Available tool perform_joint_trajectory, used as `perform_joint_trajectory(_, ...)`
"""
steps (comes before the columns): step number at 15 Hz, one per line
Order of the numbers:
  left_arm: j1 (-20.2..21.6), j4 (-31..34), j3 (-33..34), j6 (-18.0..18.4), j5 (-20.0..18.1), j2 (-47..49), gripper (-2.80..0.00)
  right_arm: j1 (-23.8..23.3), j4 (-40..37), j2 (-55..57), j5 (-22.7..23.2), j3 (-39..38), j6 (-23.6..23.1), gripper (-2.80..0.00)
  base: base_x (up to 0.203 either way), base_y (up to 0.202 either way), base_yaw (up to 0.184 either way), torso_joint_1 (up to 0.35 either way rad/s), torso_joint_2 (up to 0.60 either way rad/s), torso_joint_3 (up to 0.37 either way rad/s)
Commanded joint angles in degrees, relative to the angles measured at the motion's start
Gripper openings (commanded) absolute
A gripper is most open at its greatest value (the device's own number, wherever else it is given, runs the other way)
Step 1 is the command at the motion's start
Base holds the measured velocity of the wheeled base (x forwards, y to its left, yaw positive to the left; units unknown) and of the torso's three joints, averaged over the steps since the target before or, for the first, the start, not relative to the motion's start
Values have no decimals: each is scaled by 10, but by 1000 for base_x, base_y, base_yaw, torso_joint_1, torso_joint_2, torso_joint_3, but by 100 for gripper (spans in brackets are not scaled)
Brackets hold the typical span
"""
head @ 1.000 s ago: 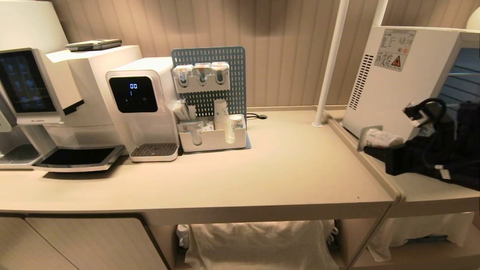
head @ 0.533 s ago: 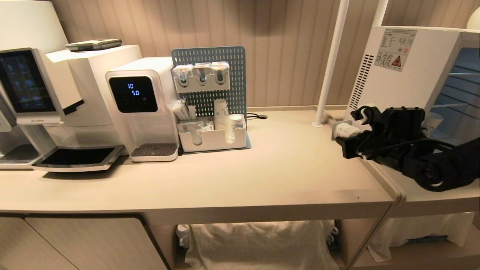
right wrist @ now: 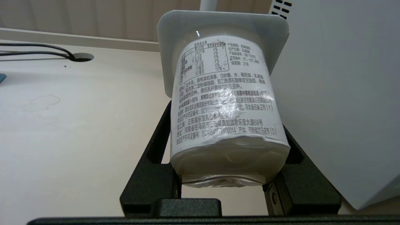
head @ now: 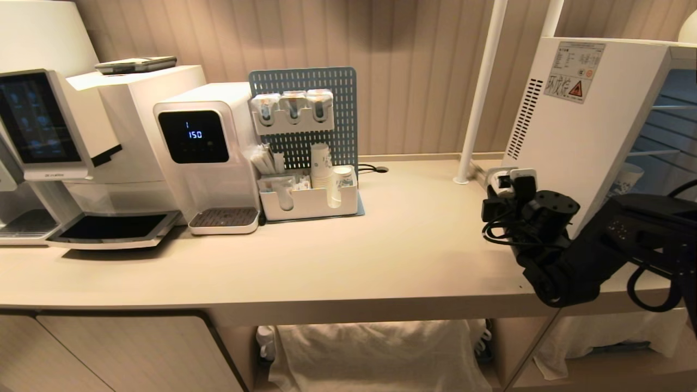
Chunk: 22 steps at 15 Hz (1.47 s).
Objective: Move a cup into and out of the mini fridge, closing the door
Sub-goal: Place the yoghurt on the table
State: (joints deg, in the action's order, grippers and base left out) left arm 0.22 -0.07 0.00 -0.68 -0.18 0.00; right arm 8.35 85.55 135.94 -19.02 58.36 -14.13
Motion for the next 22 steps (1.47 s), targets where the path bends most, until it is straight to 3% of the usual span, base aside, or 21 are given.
perform_joint_trajectory(1,0,0,0,0,0,1,-280,-1,13,57,-2,25,-4,-280,0,0,0,0,0,0)
perform_joint_trajectory(6,0,0,0,0,0,1,-280,-6,21,167,-8,105,-25,-280,0,0,0,0,0,0)
perform_joint_trajectory(9,0,0,0,0,0,1,-280,-12,21,203,-8,115,-37,-280,0,0,0,0,0,0)
perform_joint_trajectory(22,0,0,0,0,0,1,-280,-17,21,210,-8,122,-42,-280,0,0,0,0,0,0)
